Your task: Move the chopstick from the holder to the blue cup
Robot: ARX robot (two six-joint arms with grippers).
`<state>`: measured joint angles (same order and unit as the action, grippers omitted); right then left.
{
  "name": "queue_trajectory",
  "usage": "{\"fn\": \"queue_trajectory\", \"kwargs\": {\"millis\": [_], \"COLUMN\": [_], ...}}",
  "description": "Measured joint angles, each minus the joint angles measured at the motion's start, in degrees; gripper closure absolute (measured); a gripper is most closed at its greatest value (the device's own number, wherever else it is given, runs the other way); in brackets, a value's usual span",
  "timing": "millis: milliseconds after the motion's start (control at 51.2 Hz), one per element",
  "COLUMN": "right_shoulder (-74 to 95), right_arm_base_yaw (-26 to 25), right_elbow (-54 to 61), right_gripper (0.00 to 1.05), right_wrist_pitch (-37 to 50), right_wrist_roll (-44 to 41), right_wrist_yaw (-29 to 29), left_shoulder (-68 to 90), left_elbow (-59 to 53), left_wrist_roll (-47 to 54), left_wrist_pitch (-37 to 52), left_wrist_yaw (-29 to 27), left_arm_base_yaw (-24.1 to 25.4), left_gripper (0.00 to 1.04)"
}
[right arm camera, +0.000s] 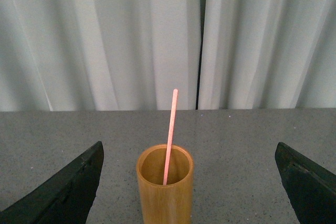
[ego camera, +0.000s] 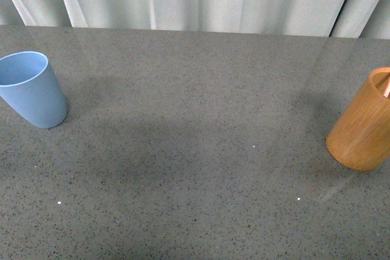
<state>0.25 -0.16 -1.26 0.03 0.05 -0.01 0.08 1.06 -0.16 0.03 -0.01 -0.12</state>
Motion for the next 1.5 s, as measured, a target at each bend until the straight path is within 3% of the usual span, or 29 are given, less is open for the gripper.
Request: {"fn": "queue_trajectory", "kwargs": {"millis": [1016,1074,1114,1348,1504], "right_shoulder": [0.0,0.0,0.0,0.0,0.0], "right_arm_base_yaw": [0.0,0.0,0.0,0.0,0.0], "right_elbow": [0.0,0.0,0.0,0.0,0.0], "right_gripper": [0.1,0.1,0.1,0.1,0.1], "right_wrist_pitch": [0.0,0.0,0.02,0.0,0.0], "right_wrist_roll": [0.0,0.0,0.0,0.0,0.0], "right_wrist_yaw": [0.0,0.0,0.0,-0.02,0.0], "left_shoulder": [0.24,5.29,8.52,31.76,56.52], "left_elbow": [0.09,1.73,2.12,11.21,26.14], "left_wrist_roll": [-0.28,-5.64,-7.04,-6.12,0.09], "left_wrist_pitch": [-0.33,-4.87,-4.33,5.42,-2.36], "left_wrist_yaw": [-0.72,-12.28,-13.66,-6.88,-0.85], "left_arm_base_yaw": [-0.33,-2.69,-2.51,5.64,10.75], "left_gripper": [0.07,0.07,0.07,0.07,0.07]}}
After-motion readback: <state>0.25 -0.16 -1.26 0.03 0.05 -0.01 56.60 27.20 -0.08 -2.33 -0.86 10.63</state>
